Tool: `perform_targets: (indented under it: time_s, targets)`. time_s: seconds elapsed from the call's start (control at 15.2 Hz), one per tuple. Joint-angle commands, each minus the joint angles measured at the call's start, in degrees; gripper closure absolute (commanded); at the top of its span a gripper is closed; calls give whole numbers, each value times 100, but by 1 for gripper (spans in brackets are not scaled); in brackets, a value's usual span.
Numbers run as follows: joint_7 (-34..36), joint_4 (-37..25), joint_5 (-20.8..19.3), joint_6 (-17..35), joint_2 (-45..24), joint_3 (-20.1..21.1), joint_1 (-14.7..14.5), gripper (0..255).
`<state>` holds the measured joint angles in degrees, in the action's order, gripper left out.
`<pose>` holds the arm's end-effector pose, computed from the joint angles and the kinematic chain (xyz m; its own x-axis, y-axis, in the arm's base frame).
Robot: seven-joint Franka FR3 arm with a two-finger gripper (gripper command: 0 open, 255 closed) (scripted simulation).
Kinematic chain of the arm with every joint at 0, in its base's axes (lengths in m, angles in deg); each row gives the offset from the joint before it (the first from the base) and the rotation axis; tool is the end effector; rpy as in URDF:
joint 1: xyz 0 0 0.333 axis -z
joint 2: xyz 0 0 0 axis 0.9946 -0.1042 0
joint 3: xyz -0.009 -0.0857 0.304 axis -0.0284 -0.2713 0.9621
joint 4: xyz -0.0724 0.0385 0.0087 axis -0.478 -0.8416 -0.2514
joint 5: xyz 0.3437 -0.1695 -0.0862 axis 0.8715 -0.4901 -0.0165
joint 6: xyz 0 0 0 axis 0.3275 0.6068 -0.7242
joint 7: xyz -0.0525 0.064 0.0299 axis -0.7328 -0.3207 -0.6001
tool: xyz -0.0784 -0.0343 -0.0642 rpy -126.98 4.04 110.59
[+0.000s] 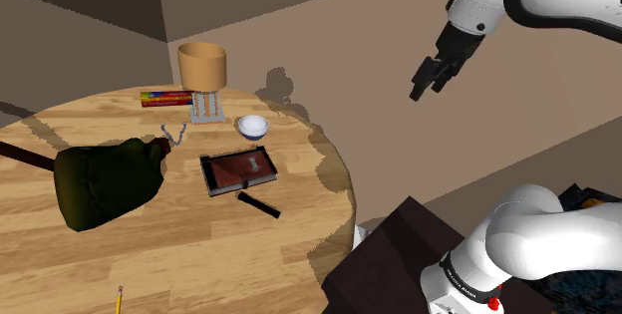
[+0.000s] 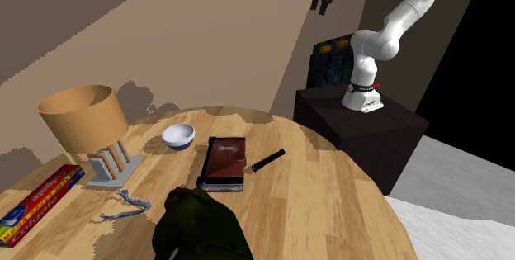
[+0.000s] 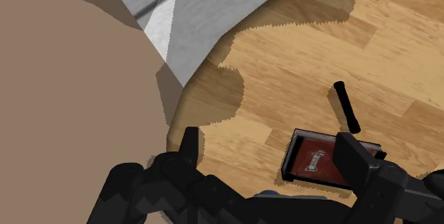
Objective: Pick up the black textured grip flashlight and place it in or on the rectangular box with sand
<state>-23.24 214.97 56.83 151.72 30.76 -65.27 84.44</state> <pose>0.2988 0.0044 0.6378 0.9877 -0.1024 0.1183 -0.1125 -0.9902 0.0823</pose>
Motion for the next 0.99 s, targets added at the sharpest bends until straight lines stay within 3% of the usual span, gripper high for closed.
perform_targets:
  time_s: [0.0,0.92]
  targets:
    - [0,0,0,0,0,0,0,0]
    - [109,683,81,2293,-1907,484,-348,0]
